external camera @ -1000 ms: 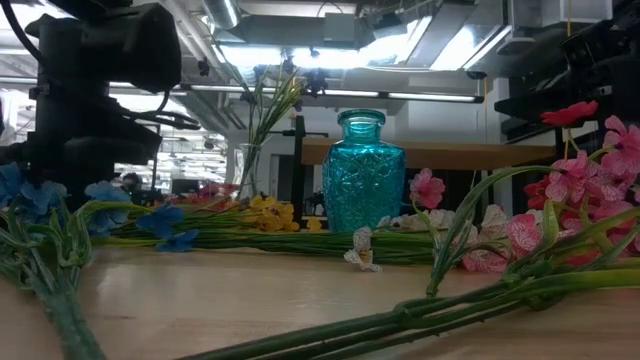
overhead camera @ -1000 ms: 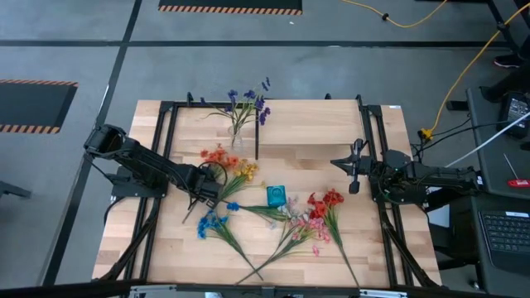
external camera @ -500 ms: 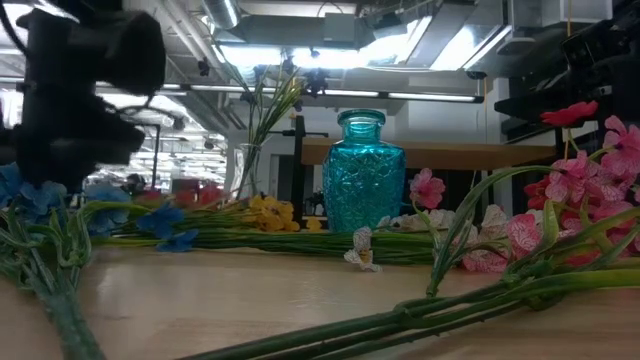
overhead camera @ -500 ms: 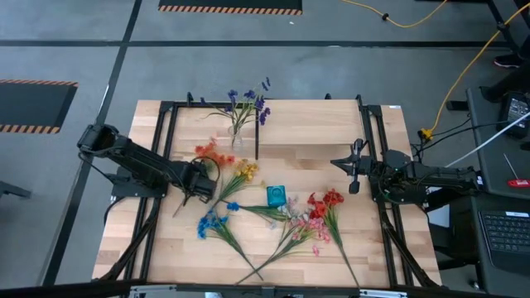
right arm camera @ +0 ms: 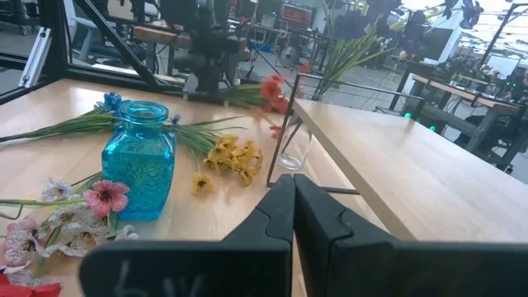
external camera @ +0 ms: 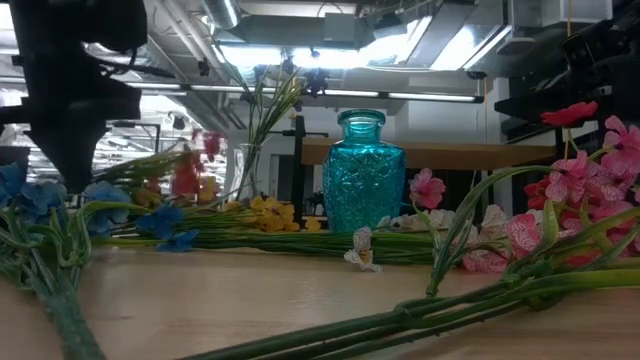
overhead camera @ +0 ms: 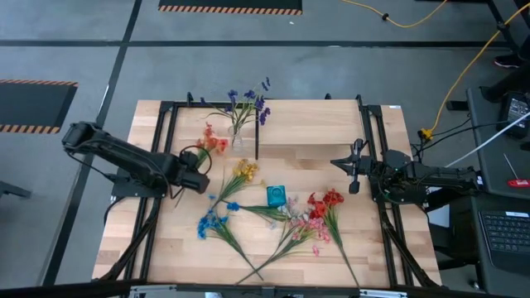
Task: Pick and place flowers into a vace then onto a shelf
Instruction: Put the orange flowers into the transparent vase
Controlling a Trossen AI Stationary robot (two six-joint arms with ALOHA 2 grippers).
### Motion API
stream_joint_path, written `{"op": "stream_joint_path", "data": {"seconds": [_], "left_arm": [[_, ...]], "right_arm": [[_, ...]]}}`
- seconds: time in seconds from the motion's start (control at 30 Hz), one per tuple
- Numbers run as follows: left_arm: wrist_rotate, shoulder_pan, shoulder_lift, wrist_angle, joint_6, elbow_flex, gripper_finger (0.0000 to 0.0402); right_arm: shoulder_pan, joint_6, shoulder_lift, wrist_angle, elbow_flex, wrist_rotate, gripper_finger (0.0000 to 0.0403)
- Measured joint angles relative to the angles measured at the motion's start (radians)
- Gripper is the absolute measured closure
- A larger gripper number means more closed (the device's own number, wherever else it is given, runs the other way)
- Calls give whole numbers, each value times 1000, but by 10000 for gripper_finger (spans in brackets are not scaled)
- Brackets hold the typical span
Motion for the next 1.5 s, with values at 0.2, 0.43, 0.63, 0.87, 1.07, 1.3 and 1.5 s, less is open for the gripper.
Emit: {"op": "stream_joint_path", "data": {"seconds": [0.2,0.43,0.63,0.87,1.07,1.3,1.5], "left_arm": [[-46,-1,-65,-19,9,1,393],[-41,-33,-113,-18,88,2,393],[-80,-154,-148,-12,97,3,393],[-239,-290,-171,135,145,3,393],[-320,-303,-170,332,325,3,394],[-323,-290,-170,509,540,3,397],[-321,-247,-170,656,691,-18,397]], "right_arm": [[0,0,0,0,0,0,395],[0,0,0,0,0,0,395],[0,0,0,0,0,0,395],[0,-1,0,0,0,0,395],[0,-2,0,0,0,0,395],[0,0,0,0,0,0,395],[0,0,0,0,0,0,395]]}}
